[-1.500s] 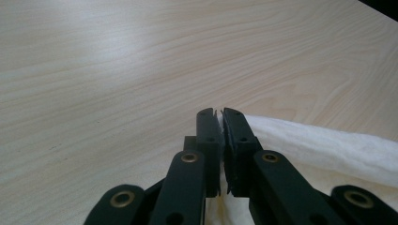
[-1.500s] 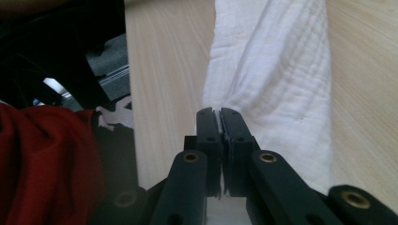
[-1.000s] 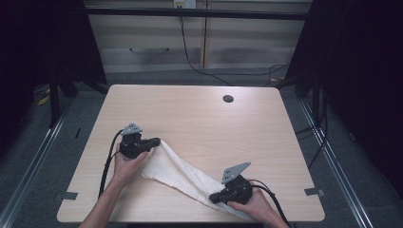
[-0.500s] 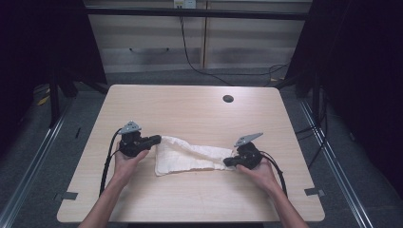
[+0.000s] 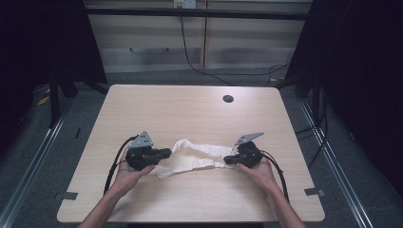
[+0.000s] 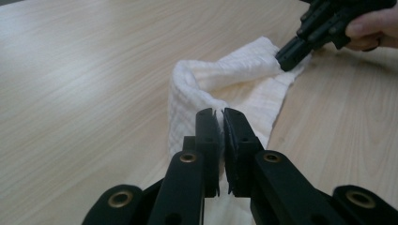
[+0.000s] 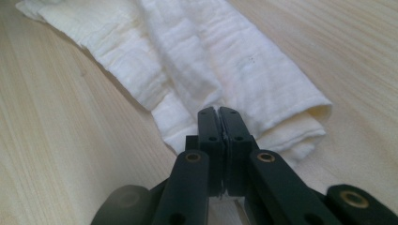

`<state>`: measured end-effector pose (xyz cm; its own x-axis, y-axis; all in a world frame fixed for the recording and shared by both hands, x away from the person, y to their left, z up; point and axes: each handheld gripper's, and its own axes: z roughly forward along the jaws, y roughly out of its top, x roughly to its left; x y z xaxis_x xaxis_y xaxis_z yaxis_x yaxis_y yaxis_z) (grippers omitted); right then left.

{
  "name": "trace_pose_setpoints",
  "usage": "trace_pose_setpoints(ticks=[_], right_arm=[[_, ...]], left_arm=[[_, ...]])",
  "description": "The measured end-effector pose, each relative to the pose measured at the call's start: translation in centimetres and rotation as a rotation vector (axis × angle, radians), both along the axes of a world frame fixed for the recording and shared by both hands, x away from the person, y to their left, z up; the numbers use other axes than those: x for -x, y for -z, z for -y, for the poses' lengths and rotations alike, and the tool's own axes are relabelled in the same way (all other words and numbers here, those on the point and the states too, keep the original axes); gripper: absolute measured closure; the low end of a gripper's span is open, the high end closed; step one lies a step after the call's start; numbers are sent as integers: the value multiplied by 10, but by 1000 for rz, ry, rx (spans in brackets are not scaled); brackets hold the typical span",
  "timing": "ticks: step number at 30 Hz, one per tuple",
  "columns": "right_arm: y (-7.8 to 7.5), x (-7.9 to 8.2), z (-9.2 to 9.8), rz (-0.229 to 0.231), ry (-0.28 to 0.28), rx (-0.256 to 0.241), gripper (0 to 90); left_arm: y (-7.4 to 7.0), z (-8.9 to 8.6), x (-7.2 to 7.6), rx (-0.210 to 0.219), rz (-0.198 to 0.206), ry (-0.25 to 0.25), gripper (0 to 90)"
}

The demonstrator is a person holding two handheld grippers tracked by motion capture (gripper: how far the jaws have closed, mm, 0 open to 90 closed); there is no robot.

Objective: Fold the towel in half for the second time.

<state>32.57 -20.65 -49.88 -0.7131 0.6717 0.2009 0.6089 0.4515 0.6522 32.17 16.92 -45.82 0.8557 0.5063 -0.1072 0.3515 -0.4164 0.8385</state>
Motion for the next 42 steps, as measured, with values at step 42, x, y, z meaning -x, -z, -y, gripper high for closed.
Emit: trace_pose_setpoints(ticks=[42], right_arm=[[-1, 78, 12, 111, 17, 45, 887]], left_arm=[[40, -23, 32, -158, -58, 62, 856]])
